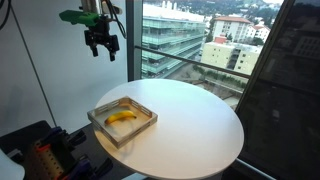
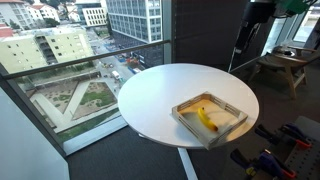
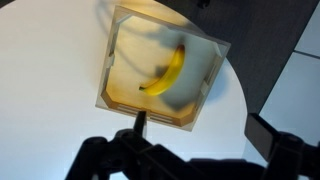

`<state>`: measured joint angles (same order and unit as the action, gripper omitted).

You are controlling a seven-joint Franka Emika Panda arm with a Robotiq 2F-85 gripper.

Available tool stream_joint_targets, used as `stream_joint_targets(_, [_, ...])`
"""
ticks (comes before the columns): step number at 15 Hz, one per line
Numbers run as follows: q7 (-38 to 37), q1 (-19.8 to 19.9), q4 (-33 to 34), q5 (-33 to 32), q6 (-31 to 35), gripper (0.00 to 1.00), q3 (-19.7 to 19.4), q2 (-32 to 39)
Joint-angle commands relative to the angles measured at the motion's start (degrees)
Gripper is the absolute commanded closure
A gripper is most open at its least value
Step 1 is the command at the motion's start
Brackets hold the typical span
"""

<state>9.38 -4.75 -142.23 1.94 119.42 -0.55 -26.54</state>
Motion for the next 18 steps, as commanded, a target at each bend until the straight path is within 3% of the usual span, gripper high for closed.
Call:
stream_joint_targets(1, [0.06, 0.22, 0.1, 0.1, -0.14, 0.0, 0.21, 0.01])
stream_joint_targets(10, [-1.81, 0.45, 0.88, -0.18, 0.21, 0.0, 1.08, 1.73])
stream_joint_targets(18, [-10.59, 1.54, 1.09, -1.31, 1.95, 0.0, 3.58, 4.48])
